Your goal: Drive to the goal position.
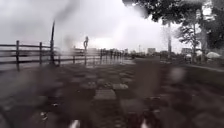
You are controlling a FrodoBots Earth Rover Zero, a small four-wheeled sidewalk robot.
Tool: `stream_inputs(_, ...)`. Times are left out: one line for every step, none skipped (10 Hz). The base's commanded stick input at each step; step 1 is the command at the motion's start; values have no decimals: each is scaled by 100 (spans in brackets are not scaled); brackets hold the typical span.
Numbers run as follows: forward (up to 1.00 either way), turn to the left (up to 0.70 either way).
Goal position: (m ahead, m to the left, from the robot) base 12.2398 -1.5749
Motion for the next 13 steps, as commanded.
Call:
stream_inputs(70,0)
stream_inputs(70,0)
stream_inputs(70,0)
stream_inputs(70,0)
stream_inputs(70,0)
stream_inputs(70,0)
stream_inputs(70,0)
stream_inputs(70,0)
stream_inputs(70,0)
stream_inputs(70,0)
stream_inputs(70,0)
stream_inputs(70,0)
stream_inputs(70,0)
